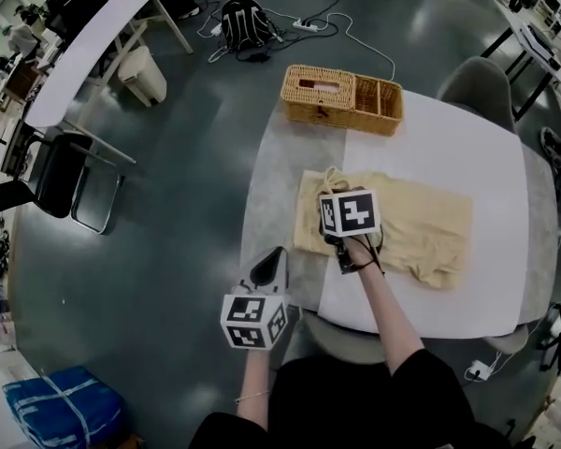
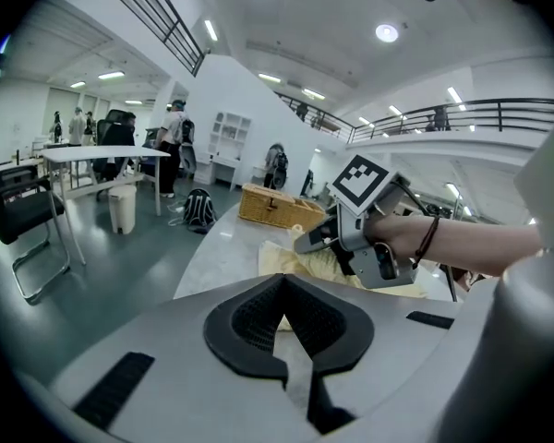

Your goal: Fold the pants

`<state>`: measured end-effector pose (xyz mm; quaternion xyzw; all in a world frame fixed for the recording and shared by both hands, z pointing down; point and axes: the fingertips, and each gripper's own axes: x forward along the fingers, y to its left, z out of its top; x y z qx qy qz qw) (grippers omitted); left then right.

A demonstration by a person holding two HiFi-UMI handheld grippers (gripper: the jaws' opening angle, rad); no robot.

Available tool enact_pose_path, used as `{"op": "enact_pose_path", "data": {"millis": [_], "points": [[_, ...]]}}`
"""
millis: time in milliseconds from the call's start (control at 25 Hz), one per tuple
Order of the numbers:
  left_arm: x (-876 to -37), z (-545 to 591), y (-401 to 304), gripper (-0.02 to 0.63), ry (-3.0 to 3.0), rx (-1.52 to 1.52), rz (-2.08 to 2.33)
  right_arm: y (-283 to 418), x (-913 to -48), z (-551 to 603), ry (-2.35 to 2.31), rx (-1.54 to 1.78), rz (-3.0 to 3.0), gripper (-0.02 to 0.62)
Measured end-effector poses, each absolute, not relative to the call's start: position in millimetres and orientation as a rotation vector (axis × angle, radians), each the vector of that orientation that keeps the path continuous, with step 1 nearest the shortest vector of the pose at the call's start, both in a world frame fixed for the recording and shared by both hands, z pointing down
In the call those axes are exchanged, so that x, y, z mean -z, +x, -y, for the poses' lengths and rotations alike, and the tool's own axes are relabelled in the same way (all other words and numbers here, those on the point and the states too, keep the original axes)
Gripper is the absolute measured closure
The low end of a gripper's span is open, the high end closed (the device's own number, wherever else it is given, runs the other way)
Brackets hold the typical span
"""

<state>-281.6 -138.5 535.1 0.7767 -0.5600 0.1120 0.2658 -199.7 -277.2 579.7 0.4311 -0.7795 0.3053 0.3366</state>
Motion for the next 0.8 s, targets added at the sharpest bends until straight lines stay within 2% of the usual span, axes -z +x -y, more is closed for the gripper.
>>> {"op": "enact_pose_path", "data": {"millis": [520, 800], "points": [[-547, 126, -302, 0.598, 2.065, -0.286, 1.517, -215, -600, 275, 1.164, -0.769, 1.932, 0.526], [-548, 122, -303, 0.598, 2.069, -0.290, 1.509, -213, -603, 274, 1.208, -0.713, 1.887, 0.503]]}}
